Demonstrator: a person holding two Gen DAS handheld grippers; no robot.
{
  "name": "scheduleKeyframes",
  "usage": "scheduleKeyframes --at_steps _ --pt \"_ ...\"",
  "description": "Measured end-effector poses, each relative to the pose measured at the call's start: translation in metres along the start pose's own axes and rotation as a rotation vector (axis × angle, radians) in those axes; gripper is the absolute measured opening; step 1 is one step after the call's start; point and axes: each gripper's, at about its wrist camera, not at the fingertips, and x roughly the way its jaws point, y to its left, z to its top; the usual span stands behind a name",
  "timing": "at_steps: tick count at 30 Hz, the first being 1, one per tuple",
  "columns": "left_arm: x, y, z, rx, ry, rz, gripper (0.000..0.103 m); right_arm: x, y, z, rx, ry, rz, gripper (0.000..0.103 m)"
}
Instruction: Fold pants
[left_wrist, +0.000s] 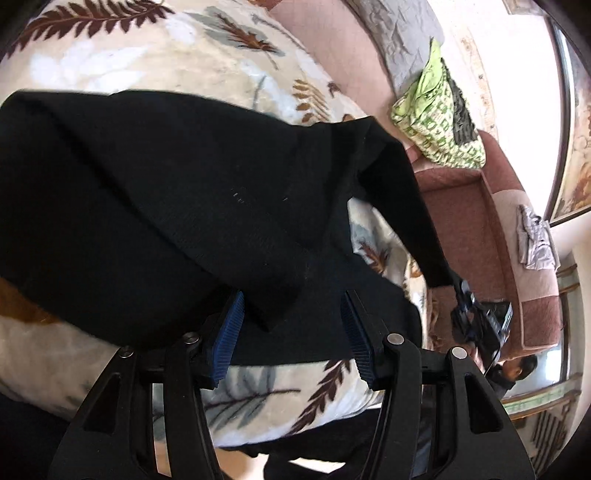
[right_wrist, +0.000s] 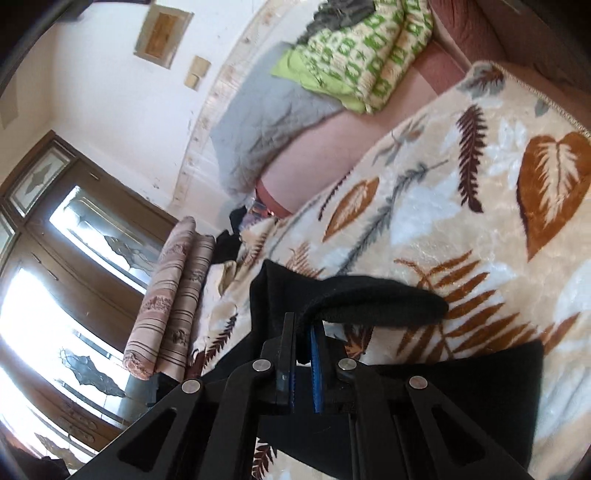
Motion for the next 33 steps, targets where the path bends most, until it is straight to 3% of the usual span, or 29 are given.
scheduleKeyframes --at_steps 1,2,4,9,15,18,21,23,28,30,33 --pt "0.001 0.000 0.000 0.004 -0.001 -0.004 0.020 -0.005 0.001 -0.001 0.004 -0.013 0.009 0.006" --pt "0.003 0.001 0.002 0.003 0.010 0.006 0.013 -0.012 0.000 -0.001 0.006 -0.025 0.019 0.006" --pt "0.000 0.005 0.005 -0.016 -0.004 0.001 0.008 -0.022 0.004 -0.001 -0.004 -0.052 0.042 0.006" --pt "-0.047 0.000 0.024 0.018 -0.169 -0.032 0.007 -0.046 0.018 0.000 -0.029 -0.141 0.127 0.006" --pt "-0.071 0.009 0.106 -0.002 -0.362 0.026 0.008 -0.054 0.019 0.006 0.009 -0.219 0.185 0.006" --pt "-0.057 0.041 0.150 -0.112 -0.419 0.072 0.008 -0.041 0.008 0.014 0.078 -0.252 0.152 0.006" --pt "-0.040 0.061 0.172 -0.177 -0.454 0.112 0.008 -0.022 -0.005 0.026 0.118 -0.258 0.058 0.006" --pt "-0.031 0.067 0.176 -0.215 -0.436 0.124 0.011 -0.007 -0.014 0.033 0.139 -0.252 -0.001 0.006" --pt "-0.026 0.052 0.177 -0.143 -0.436 0.142 0.040 0.018 -0.033 0.055 0.164 -0.314 -0.085 0.011" --pt "-0.034 0.050 0.175 -0.135 -0.460 0.142 0.051 0.020 -0.039 0.062 0.182 -0.367 -0.138 0.048" --pt "-0.045 0.051 0.171 -0.161 -0.512 0.155 0.073 0.008 -0.051 0.063 0.216 -0.463 -0.189 0.055"
